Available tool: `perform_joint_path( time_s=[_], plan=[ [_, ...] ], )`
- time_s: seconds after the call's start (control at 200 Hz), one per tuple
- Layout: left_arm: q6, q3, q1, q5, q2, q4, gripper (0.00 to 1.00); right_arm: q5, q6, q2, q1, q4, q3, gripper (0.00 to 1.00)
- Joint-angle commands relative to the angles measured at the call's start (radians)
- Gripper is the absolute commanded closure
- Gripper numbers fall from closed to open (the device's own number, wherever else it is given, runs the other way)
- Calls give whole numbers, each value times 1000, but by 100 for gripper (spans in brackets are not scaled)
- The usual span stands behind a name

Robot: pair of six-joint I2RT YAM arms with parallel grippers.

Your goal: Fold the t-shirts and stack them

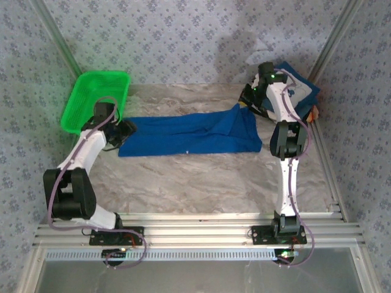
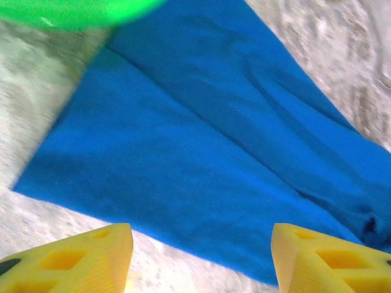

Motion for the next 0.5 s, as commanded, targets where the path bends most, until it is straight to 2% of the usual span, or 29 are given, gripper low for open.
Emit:
perform_joint_path(
  time_s=[0.0, 0.17, 0.325, 0.385, 0.44, 0.495],
  plan=[
    [-49, -41, -41, 8, -38, 33, 38, -39, 50, 32, 3, 59, 35, 100],
    [-66, -67, -120, 22, -7, 78, 38, -68, 99, 59, 7, 106, 35, 100],
    [-98, -101, -158, 40, 34, 160, 38, -85, 112, 83, 10, 137, 35, 98],
    [-101, -104, -167, 43, 63, 174, 38, -90, 143, 91, 9, 153, 33, 88],
    [-101, -105, -173, 43, 95, 184, 39, -105, 162, 98, 5, 166, 33, 72],
    [-94, -110, -174, 42, 127, 199, 39, -132, 173, 91, -3, 175, 33, 65]
  ],
)
